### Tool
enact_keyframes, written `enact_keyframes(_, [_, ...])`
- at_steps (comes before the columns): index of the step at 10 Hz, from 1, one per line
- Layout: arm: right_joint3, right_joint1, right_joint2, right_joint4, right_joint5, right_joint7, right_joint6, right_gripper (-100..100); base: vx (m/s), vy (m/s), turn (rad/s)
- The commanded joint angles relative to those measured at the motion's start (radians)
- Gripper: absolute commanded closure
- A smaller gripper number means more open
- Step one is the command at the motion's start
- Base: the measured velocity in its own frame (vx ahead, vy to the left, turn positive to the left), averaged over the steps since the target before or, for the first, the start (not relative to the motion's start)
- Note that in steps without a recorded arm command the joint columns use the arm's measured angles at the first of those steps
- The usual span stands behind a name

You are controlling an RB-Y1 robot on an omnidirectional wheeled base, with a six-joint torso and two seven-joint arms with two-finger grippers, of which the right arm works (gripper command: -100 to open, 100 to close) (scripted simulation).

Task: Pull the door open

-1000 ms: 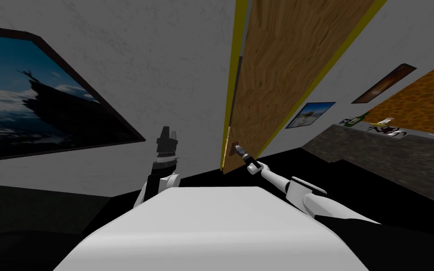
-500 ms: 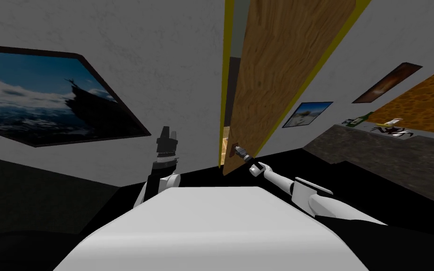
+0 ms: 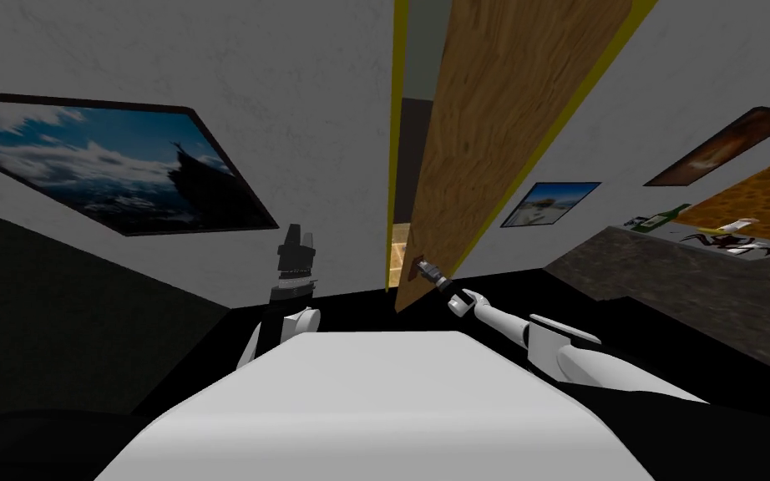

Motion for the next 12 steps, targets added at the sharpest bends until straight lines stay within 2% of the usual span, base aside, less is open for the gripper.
enact_keyframes(1, [0.024,0.004,-0.022,-0.008,0.006,-0.020,-0.029,100,-0.193,-0.189,0.139])
enact_keyframes(2, [0.035,0.005,-0.032,-0.008,0.009,-0.030,-0.043,100,-0.178,-0.174,0.118])
enact_keyframes(3, [0.025,0.007,-0.029,-0.013,0.006,-0.020,-0.029,100,-0.078,-0.079,0.023])
enact_keyframes(4, [0.045,0.009,-0.041,-0.006,0.014,-0.037,-0.057,100,-0.114,-0.130,0.151])
enact_keyframes(5, [0.049,0.008,-0.044,-0.004,0.016,-0.042,-0.064,100,-0.179,-0.206,0.187])
enact_keyframes(12, [0.116,0.001,-0.090,0.031,0.047,-0.110,-0.171,100,-0.173,-0.181,0.138])
